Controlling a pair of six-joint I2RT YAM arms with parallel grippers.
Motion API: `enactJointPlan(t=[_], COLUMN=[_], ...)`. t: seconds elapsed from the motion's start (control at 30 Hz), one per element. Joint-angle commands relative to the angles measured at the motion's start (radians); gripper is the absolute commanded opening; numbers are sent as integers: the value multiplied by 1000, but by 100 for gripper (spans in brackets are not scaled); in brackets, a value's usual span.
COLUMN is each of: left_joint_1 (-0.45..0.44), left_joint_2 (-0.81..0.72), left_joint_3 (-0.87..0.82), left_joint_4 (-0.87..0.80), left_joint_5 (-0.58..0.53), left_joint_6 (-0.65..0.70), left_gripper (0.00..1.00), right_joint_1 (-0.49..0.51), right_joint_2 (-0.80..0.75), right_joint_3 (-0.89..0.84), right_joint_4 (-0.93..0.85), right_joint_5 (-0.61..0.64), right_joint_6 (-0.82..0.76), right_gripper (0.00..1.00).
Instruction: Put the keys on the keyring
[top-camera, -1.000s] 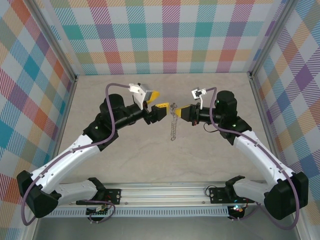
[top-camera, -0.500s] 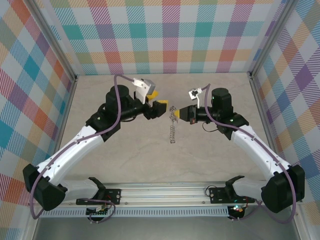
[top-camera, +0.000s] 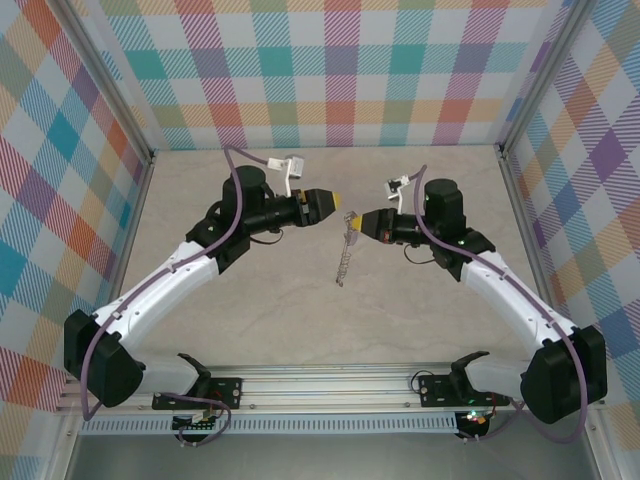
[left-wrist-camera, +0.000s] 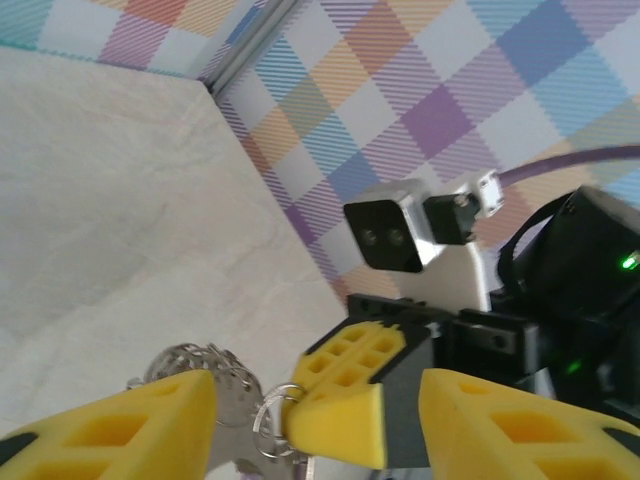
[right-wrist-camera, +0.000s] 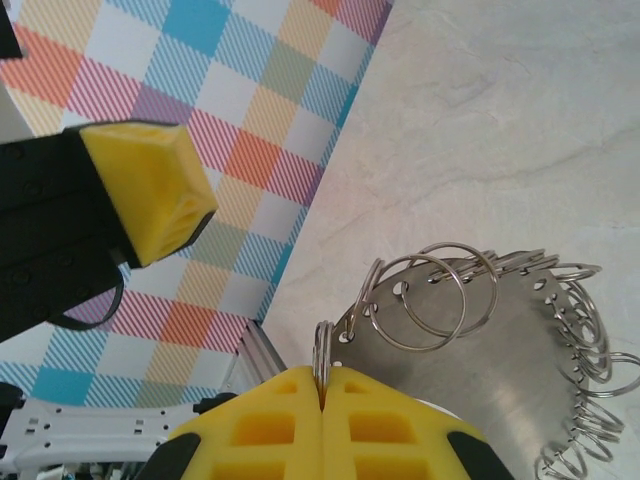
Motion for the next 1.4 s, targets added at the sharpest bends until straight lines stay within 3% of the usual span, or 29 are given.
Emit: enactJointPlan(t=[0.0,0.5,1.37], left_joint_1=[2,-12,-58], left_joint_2=[-16,48,63], left_joint_3=[-30,-87,-84], left_joint_4=[100,217,287], left_joint_5=[37,53,64], left_joint_6=[-170,-235,-230], left_gripper=[52,39,23], right_joint_1=[-13,-18,-18], right_joint_2=[-37,0,28], right_joint_3=[-12,-33,-50], right_joint_4=[96,352,380], right_joint_5=[24,-74,-72], right_joint_6=[104,243,248], right_gripper=[0,0,0])
